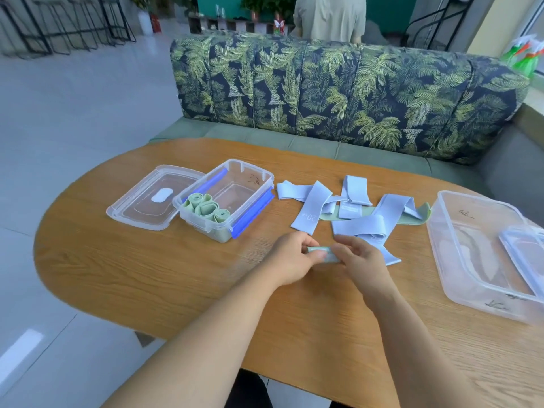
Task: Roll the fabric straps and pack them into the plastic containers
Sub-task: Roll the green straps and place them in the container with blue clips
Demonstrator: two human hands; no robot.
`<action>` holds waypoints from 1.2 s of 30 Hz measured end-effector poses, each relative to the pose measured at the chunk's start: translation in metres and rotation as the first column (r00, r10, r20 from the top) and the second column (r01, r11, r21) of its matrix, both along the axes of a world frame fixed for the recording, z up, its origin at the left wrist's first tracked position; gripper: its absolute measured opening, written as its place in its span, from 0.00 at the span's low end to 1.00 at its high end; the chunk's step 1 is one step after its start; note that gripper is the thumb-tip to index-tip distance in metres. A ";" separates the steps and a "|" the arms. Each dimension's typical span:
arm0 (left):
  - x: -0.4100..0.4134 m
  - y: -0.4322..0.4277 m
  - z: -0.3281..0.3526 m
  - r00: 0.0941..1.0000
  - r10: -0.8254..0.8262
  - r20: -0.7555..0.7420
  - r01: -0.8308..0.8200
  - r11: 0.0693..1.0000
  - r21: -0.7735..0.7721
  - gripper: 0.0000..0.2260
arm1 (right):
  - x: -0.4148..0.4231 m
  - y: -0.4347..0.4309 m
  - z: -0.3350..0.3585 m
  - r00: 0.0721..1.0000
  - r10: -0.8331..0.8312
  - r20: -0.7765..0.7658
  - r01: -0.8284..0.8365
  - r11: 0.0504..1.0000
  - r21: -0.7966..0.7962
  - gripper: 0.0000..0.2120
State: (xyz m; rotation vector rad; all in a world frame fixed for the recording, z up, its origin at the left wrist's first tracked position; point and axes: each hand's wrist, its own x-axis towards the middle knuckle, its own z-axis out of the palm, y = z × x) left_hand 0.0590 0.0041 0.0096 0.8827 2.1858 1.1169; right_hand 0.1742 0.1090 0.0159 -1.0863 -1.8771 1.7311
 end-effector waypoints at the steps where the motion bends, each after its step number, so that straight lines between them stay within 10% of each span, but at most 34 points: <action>1: -0.003 -0.007 0.003 0.999 0.008 0.039 -0.009 1.000 0.026 0.09 | 0.000 -0.003 0.006 0.999 0.021 -0.042 -0.022 0.999 -0.035 0.08; 16: -0.071 -0.104 0.056 0.988 0.027 0.150 -0.057 0.978 0.200 0.08 | -0.076 -0.063 0.061 0.934 0.300 -0.193 -0.300 0.953 0.033 0.07; 23: -0.127 -0.127 0.067 0.967 0.253 0.037 -0.254 0.936 0.243 0.06 | -0.136 -0.060 0.079 0.934 0.345 -0.092 -0.294 0.890 0.349 0.08; 28: -0.158 -0.111 0.062 0.938 0.219 -0.267 -0.228 0.974 0.001 0.05 | -0.180 -0.053 0.076 0.939 0.268 0.214 -0.334 0.576 0.746 0.10; 36: -0.159 -0.072 0.063 0.851 -0.118 -0.513 -0.142 0.887 -0.440 0.13 | -0.205 -0.047 0.054 0.795 0.270 0.543 -0.606 0.350 0.714 0.17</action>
